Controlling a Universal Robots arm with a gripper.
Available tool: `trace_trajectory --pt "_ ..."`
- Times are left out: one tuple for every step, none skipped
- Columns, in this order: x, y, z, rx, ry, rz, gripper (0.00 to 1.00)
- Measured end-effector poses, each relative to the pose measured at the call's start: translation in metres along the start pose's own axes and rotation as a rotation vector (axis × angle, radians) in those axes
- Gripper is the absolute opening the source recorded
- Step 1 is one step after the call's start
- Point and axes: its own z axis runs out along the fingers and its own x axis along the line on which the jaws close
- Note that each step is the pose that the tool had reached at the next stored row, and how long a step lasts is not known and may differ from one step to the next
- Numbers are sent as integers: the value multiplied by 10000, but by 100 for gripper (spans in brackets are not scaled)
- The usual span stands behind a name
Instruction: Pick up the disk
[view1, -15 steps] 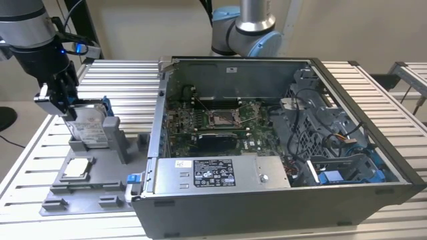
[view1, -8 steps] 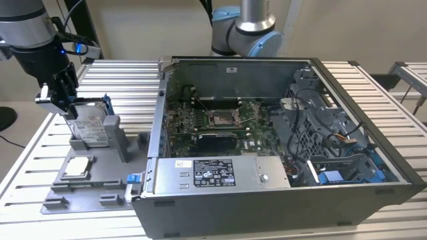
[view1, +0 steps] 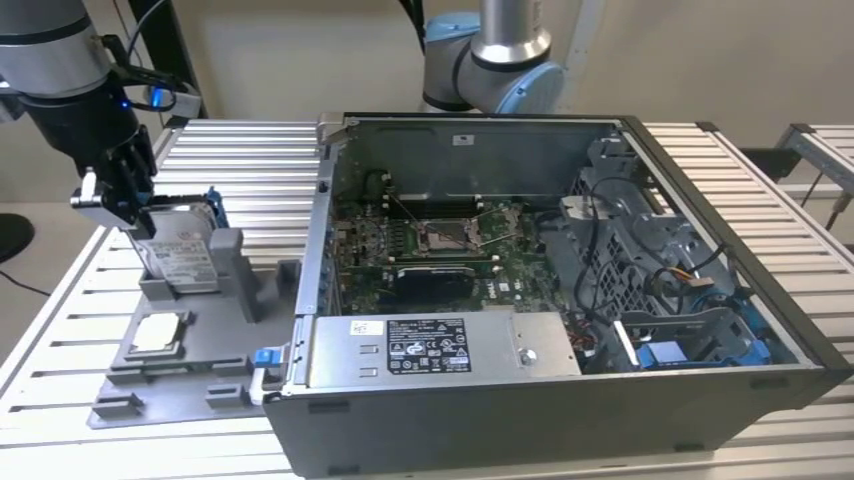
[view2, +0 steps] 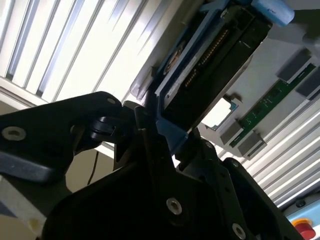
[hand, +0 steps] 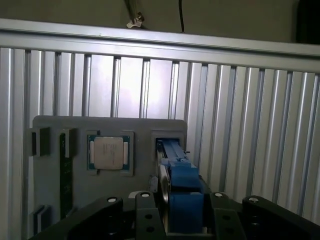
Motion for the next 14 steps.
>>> trace_trajectory --pt "0 0 0 2 0 0 0" --pt "0 0 0 2 -2 1 0" --pt "0 0 0 1 -3 1 0" --pt "0 0 0 2 -4 0 0" --pt "0 0 0 1 -5 0 0" --pt "0 0 0 1 -5 0 0" --pt "-1 0 0 1 -5 0 0" --pt "-4 0 1 1 2 -1 0" --pt "-9 -1 1 -1 25 0 0" --pt "-14 -1 1 -3 59 0 0" --pt "-14 -1 2 -2 65 0 0" --pt "-14 -1 1 -2 66 -1 0" --pt "-14 -1 1 -3 57 0 0" --pt "-15 -1 1 1 -10 -1 0"
